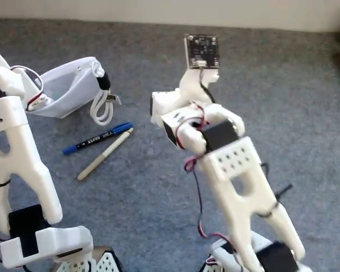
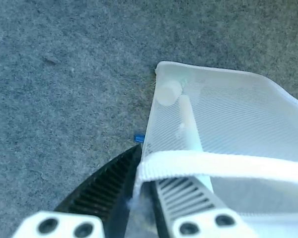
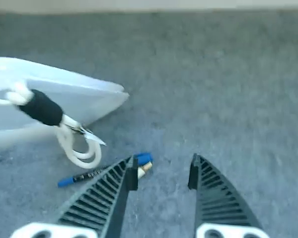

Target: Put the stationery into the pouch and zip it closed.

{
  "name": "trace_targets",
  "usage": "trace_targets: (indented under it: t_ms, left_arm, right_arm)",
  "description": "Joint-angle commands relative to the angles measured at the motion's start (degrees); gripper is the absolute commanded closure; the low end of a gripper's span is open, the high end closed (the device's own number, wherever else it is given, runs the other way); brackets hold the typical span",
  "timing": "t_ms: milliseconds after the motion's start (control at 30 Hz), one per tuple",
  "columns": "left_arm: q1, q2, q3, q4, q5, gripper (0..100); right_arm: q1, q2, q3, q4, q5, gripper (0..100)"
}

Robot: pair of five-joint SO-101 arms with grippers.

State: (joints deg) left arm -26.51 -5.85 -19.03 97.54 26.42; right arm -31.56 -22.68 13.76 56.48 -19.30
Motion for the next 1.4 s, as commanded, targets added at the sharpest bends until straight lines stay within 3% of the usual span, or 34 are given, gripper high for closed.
trace_targets:
  t_ms: [0, 200, 667, 933, 1367]
  left_arm:
    - [-1.1, -1.1, -1.5, 1.0, 0.5, 99]
    - [-3.4, -1.1, -0.4, 0.9, 0.5, 99]
    - [-4.7, -1.0, -0.3, 0.9, 0.5, 99]
    - [-4.5, -0.7, -0.3, 0.9, 0.5, 99]
    - [-4.6, -0.6, -0.2, 1.0, 0.5, 99]
  right_arm:
    - [-3.6, 5.8, -3.9, 0.0, -3.9, 83.6]
    - [-7.3, 15.3, -4.2, -2.0, -10.6, 83.6]
    - [-13.4, 29.6, -4.2, -17.5, -17.5, 83.6]
    - [-13.8, 35.0, -4.2, -24.7, -17.5, 83.6]
    - [-13.6, 48.7, -14.2, -23.0, -17.2, 83.9]
